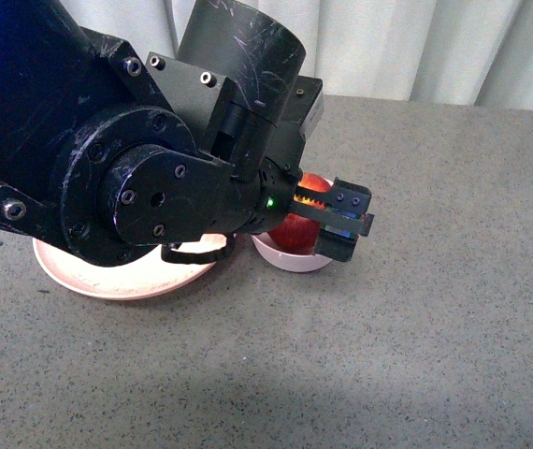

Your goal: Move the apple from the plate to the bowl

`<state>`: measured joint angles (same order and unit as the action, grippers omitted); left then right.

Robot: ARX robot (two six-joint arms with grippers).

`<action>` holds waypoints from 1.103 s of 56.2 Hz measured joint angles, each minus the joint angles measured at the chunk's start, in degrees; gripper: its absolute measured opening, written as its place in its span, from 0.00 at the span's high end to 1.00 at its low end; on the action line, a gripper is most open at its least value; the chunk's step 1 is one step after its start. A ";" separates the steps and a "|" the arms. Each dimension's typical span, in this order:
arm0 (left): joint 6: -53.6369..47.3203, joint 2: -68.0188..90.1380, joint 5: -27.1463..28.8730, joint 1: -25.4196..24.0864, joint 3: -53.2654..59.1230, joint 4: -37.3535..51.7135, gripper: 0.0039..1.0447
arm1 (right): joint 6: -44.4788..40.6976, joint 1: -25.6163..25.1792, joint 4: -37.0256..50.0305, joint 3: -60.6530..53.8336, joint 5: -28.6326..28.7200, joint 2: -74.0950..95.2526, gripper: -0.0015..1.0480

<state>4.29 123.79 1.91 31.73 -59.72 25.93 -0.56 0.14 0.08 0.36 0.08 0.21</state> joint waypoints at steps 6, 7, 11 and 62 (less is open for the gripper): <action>0.04 -0.83 0.57 -0.02 0.39 0.57 0.06 | 0.00 0.00 0.00 0.00 0.00 0.00 0.09; 0.07 -1.14 0.81 -0.07 0.63 0.76 0.06 | 0.00 0.00 0.02 0.00 0.00 0.00 0.09; 0.37 -2.64 1.29 -0.33 1.92 1.90 0.06 | 0.00 0.00 0.00 0.00 0.00 0.00 0.09; -3.43 -34.29 12.07 -17.33 46.58 49.55 0.77 | 0.00 0.00 0.00 0.00 0.02 0.00 0.09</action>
<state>0.86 89.49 13.98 14.39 -13.15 75.48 -0.56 0.14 0.08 0.36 0.10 0.21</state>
